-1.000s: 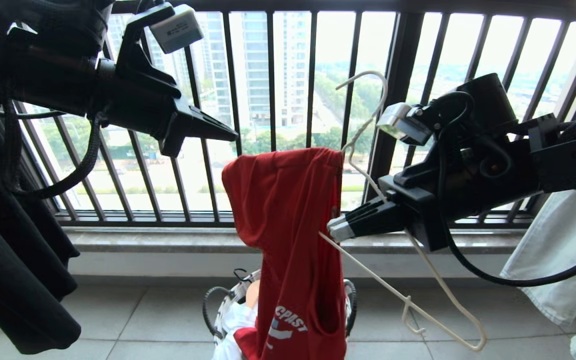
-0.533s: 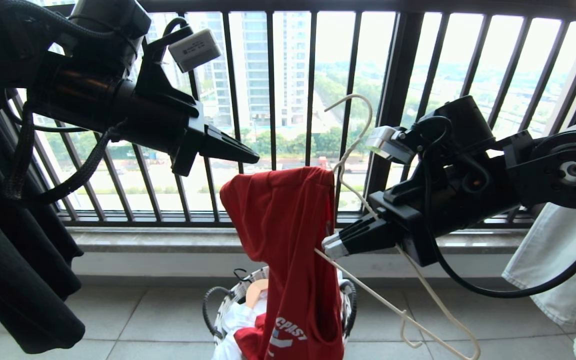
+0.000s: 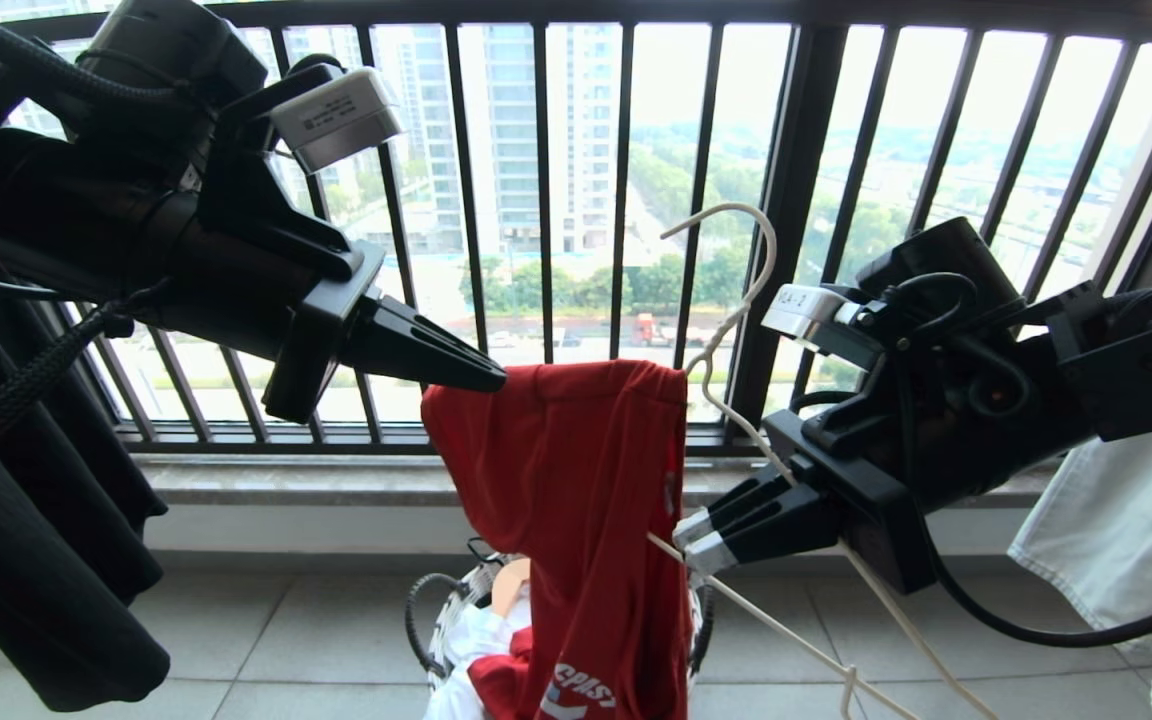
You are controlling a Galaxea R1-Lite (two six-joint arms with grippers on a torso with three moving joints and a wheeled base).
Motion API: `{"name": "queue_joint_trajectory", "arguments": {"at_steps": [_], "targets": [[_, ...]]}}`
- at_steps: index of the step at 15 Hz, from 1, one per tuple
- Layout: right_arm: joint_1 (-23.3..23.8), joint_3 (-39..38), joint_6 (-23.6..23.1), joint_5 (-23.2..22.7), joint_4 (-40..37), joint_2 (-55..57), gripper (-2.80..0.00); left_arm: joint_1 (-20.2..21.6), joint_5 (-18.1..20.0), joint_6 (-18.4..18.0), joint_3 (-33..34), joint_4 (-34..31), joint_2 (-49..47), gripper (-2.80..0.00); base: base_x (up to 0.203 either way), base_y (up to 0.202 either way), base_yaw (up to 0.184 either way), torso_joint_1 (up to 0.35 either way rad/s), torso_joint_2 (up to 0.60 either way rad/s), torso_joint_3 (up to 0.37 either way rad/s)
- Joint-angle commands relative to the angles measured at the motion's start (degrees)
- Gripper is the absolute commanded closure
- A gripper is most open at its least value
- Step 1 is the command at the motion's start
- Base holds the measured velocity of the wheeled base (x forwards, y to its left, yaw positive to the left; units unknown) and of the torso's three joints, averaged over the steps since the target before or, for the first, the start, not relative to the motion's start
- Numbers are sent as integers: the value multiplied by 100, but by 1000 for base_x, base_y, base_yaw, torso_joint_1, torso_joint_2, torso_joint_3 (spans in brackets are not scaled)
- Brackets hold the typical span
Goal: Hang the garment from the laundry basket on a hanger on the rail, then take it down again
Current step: Hang the clothes on the clothes rack
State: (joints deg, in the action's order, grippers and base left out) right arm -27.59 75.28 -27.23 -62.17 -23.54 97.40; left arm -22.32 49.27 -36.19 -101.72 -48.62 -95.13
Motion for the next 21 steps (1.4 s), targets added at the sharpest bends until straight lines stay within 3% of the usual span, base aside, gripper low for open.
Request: {"name": "queue_joint_trajectory", "arguments": {"at_steps": [1,3,6,7,13,18,21], "targets": [[-10,-4,-54,-41,-28,-63,0,17,30,-28,115,2,56,0,0,0,0,0,0,0],[-2,-4,-63,-58,-28,-55,0,28,134,-15,-63,104,-184,0,0,0,0,0,0,0],[55,13,-71,-62,-28,-96,0,272,790,-8,-590,168,-696,0,0,0,0,0,0,0],[69,22,-71,-67,-28,-99,0,348,1018,-38,-668,172,-847,-280,0,0,0,0,0,0],[69,30,-71,-67,-19,-55,0,360,1582,-143,-1008,436,-1636,-280,0,0,0,0,0,0],[60,56,-63,-76,-28,-62,0,329,1717,-97,-1008,506,-1711,-280,0,0,0,0,0,0],[69,128,-45,-76,-54,-146,0,141,1579,134,-1009,511,-1735,-280,0,0,0,0,0,0]]}}
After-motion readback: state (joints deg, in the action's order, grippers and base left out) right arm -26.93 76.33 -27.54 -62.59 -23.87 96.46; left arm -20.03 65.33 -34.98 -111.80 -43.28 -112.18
